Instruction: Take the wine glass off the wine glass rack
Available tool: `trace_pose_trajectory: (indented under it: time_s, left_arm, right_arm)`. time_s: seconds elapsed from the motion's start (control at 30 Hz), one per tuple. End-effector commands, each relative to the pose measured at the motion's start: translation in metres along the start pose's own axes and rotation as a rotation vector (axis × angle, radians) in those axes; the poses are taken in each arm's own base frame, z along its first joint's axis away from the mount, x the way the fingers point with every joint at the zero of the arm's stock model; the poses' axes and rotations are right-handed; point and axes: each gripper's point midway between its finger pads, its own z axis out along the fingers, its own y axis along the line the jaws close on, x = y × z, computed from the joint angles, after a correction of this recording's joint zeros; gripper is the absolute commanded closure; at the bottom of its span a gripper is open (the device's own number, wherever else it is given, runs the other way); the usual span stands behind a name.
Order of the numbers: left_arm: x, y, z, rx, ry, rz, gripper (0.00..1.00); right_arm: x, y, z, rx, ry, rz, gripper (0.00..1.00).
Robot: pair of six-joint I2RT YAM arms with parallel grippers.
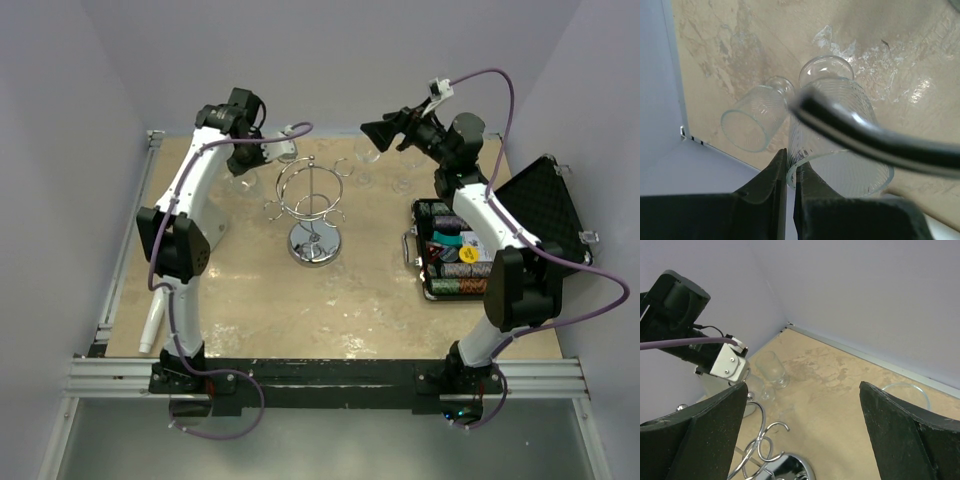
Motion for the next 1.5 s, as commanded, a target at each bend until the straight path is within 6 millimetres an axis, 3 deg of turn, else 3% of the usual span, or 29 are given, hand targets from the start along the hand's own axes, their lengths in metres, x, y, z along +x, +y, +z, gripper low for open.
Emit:
trace_pose_trajectory:
  time_s: [0.0, 0.2, 0.37, 0.5, 0.6, 0.7, 0.87, 1.0, 1.27, 1.4, 1.47]
  left_arm:
    - [0.005, 0.01, -0.003, -0.025, 0.06, 0.109, 1.0]
    - [-0.001, 0.023, -0.009, -0.084, 0.028, 0.103, 1.0]
    - [-0.032, 0.051, -0.069, -0.243, -0.151, 0.093, 1.0]
    - [-0.022, 0.063, -0.089, -0.326, -0.148, 0.081, 1.0]
    - [-0.005, 0.063, -0.082, -0.297, -0.115, 0.043, 1.0]
    - [0.007, 0.051, -0.059, -0.214, -0.07, 0.012, 1.0]
    - [0.011, 0.026, -0.026, -0.063, -0.049, -0.041, 1.0]
    - [0.016, 0.018, -0.012, -0.015, -0.015, -0.059, 1.0]
    - [0.034, 0.011, 0.001, 0.008, 0.079, -0.032, 1.0]
    - [0.029, 0.011, 0.003, 0.014, 0.053, -0.051, 1.0]
    - [0.019, 0.018, -0.007, -0.014, 0.007, -0.074, 1.0]
  right_arm:
    - [-0.015, 0.004, -0.005, 0.009, -0.037, -0.05, 0.02]
    - [-0.015, 0.005, -0.009, 0.019, -0.041, -0.056, 0.02]
    - [-0.015, 0.004, -0.009, 0.023, -0.04, -0.064, 0.02]
    - [-0.011, 0.002, -0.006, 0.017, -0.036, -0.048, 0.02]
    - [-0.011, 0.0, -0.004, 0.015, -0.038, -0.039, 0.02]
    - [-0.01, -0.001, -0.002, 0.015, -0.038, -0.032, 0.02]
    - [-0.012, 0.001, -0.004, 0.015, -0.046, -0.039, 0.02]
    - [-0.011, 0.005, -0.009, 0.014, -0.044, -0.041, 0.02]
    - [-0.011, 0.007, -0.015, 0.022, -0.057, -0.048, 0.01]
    - [-0.009, 0.006, -0.015, 0.024, -0.052, -0.046, 0.01]
    - [-0.01, 0.007, -0.015, 0.019, -0.054, -0.047, 0.01]
